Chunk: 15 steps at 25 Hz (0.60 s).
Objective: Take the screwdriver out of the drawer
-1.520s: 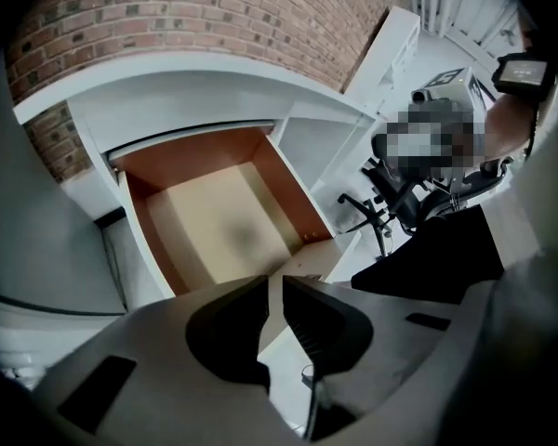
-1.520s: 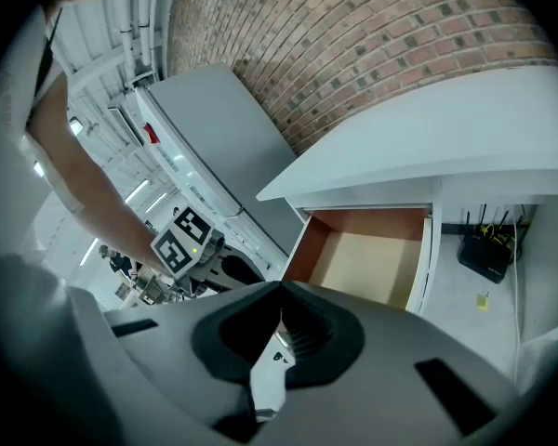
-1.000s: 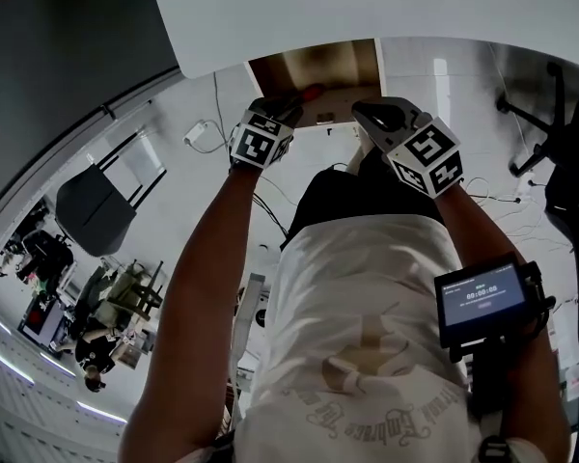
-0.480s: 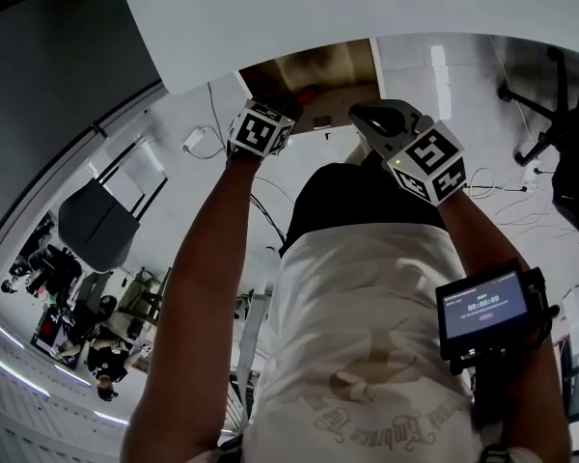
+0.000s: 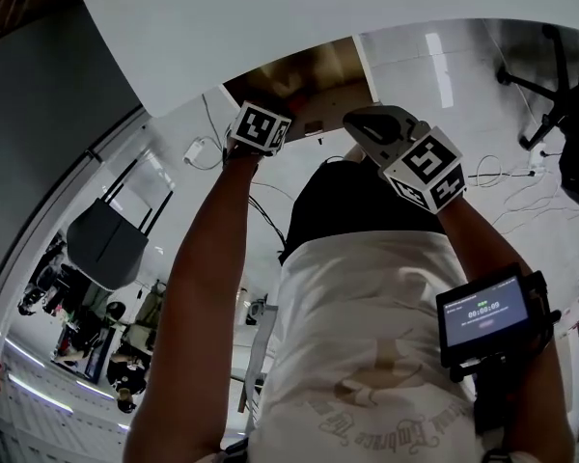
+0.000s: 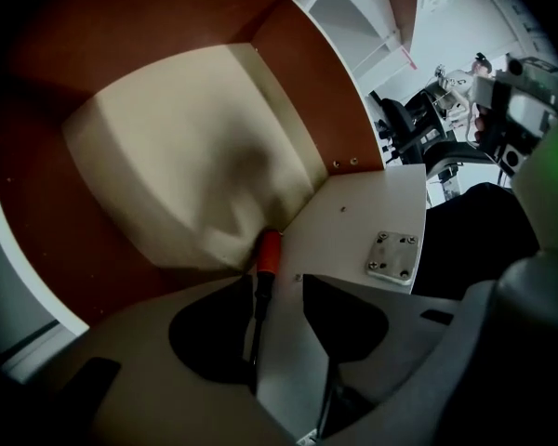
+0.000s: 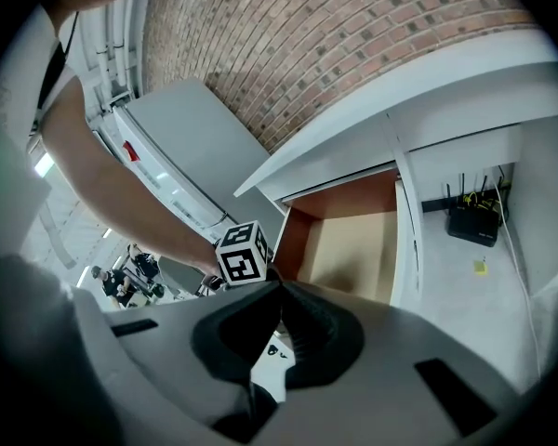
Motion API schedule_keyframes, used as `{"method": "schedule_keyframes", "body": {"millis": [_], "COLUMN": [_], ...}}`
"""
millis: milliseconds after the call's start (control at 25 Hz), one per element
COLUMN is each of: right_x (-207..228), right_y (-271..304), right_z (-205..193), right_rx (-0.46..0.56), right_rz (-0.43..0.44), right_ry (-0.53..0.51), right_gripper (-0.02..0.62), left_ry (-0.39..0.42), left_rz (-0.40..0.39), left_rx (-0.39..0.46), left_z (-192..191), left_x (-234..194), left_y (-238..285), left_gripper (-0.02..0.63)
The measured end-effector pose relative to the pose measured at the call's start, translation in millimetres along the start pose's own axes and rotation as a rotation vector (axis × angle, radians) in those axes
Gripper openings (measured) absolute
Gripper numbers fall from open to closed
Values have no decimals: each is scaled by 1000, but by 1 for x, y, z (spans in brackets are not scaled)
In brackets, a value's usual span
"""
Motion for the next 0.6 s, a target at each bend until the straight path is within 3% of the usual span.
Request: {"method": "schedule_keyframes", "body": {"millis": [360,600], "right_x": [6,6], "right_y": [-6,-5], "right_z": [1,-1], "right_rx": [35,39], "right_rz": [-13,-31], "right_ry": [37,61], "right_gripper": [23,23], "left_ry": [-132,43], "left_rz": [-45,-7], "left_rx": [-151,-148], "left_z": [3,16], "left_x": [-10,-10], "left_y": [8,10], "left_gripper": [199,206]}}
Point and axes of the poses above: the fingertips, and each gripper's own axes: y forward along the fingers, x to its right, z out of its top, the point moved 7 cm from there along -y, backward along the fingers, and after that the axes turned 15 degrees about y, right-handed, at the moved point
